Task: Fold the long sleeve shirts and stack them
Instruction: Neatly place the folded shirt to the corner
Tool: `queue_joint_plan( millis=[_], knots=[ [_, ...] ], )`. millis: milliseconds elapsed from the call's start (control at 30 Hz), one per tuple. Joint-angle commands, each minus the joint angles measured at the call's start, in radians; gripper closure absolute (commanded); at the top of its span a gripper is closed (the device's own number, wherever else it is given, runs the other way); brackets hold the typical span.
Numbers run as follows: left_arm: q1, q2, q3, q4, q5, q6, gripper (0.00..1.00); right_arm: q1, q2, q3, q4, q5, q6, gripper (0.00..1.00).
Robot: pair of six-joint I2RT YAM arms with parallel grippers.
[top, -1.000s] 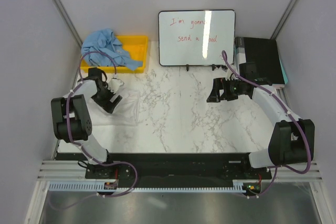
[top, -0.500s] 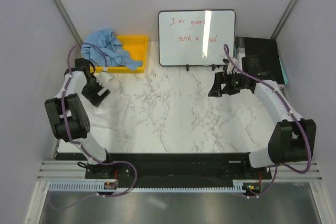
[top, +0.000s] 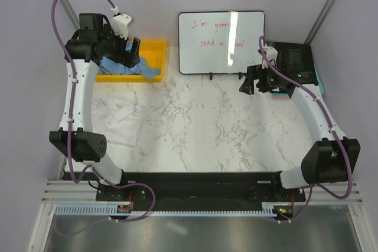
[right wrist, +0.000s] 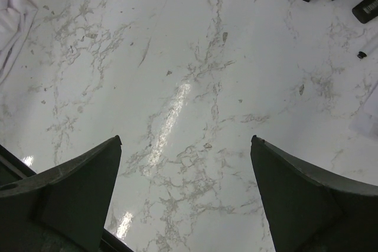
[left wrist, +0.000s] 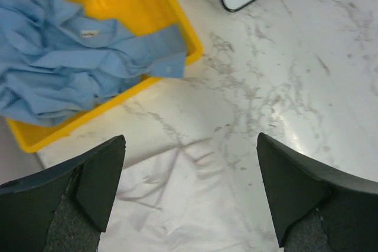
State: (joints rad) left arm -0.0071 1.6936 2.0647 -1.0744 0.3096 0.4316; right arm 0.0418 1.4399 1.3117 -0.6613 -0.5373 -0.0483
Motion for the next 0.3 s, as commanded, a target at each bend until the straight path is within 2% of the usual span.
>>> queue_joint_plan(
  millis=[0,67,167,267],
  knots=[
    [-0.042,-0.069,-0.223,0.108,0.164,-0.272,0.01,-0.005,-0.042,-0.052,0.074,0.091,0.016,0.02],
    [-0.054,-0.101,-0.366,0.165,0.151,-0.289,0.01,-0.005,-0.061,-0.124,0.107,0.094,0.027,0.02],
    [-0.057,-0.115,-0.478,0.209,0.134,-0.297,0.01,-0.005,-0.079,-0.199,0.14,0.076,0.038,0.02],
    [-0.056,-0.137,-0.526,0.243,0.108,-0.289,0.01,-0.005,-0.099,-0.226,0.15,0.071,0.038,0.02]
  ],
)
